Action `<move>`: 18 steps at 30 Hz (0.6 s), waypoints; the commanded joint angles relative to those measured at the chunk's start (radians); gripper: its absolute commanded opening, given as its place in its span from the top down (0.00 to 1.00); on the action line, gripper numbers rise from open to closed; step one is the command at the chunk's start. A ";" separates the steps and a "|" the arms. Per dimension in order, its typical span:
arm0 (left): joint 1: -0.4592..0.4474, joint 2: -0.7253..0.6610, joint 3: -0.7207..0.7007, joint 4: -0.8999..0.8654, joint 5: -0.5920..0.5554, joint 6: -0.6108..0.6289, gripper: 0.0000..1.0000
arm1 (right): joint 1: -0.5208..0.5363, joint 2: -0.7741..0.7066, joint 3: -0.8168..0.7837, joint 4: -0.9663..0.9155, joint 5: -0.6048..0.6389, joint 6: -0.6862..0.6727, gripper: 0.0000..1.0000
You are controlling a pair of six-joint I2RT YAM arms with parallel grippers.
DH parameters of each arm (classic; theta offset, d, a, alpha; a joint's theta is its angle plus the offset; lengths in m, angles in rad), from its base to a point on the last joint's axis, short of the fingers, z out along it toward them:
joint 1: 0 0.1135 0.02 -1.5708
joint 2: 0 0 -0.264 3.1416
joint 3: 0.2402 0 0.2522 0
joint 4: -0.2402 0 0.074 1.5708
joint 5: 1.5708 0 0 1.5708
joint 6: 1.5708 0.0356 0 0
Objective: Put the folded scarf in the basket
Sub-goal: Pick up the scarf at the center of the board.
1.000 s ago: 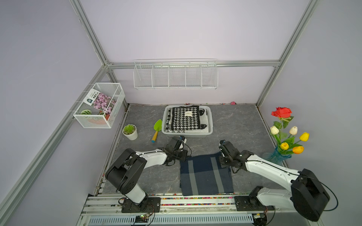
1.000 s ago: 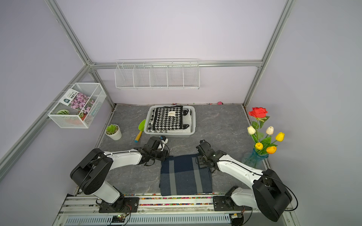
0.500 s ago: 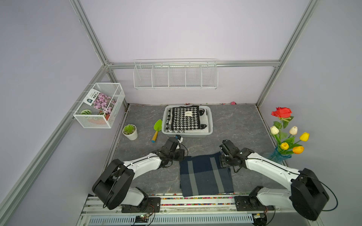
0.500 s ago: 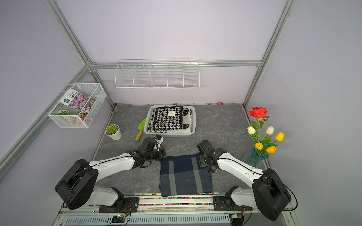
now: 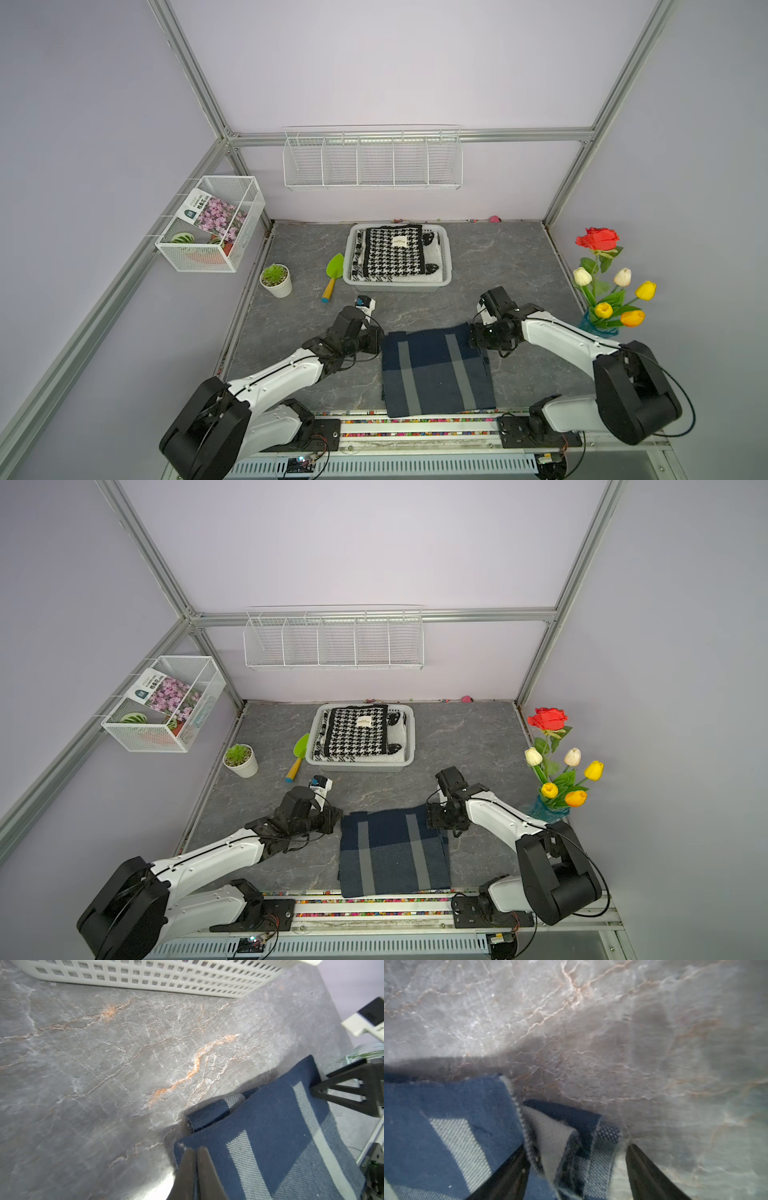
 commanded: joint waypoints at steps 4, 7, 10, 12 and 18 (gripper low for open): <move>0.002 -0.060 -0.036 0.021 0.003 -0.030 0.90 | -0.006 0.091 0.029 -0.002 -0.032 -0.035 0.27; 0.002 -0.057 -0.064 0.050 0.006 -0.048 0.90 | -0.002 0.094 0.028 -0.003 -0.029 -0.034 0.36; 0.001 -0.047 -0.089 0.081 0.017 -0.062 0.90 | 0.003 0.089 0.029 -0.007 -0.014 -0.031 0.42; 0.001 -0.048 -0.099 0.080 0.015 -0.067 0.90 | 0.007 0.103 0.034 -0.013 -0.012 -0.031 0.45; -0.013 -0.091 -0.162 0.120 0.011 -0.109 0.90 | 0.070 0.144 0.080 -0.073 0.072 -0.029 0.60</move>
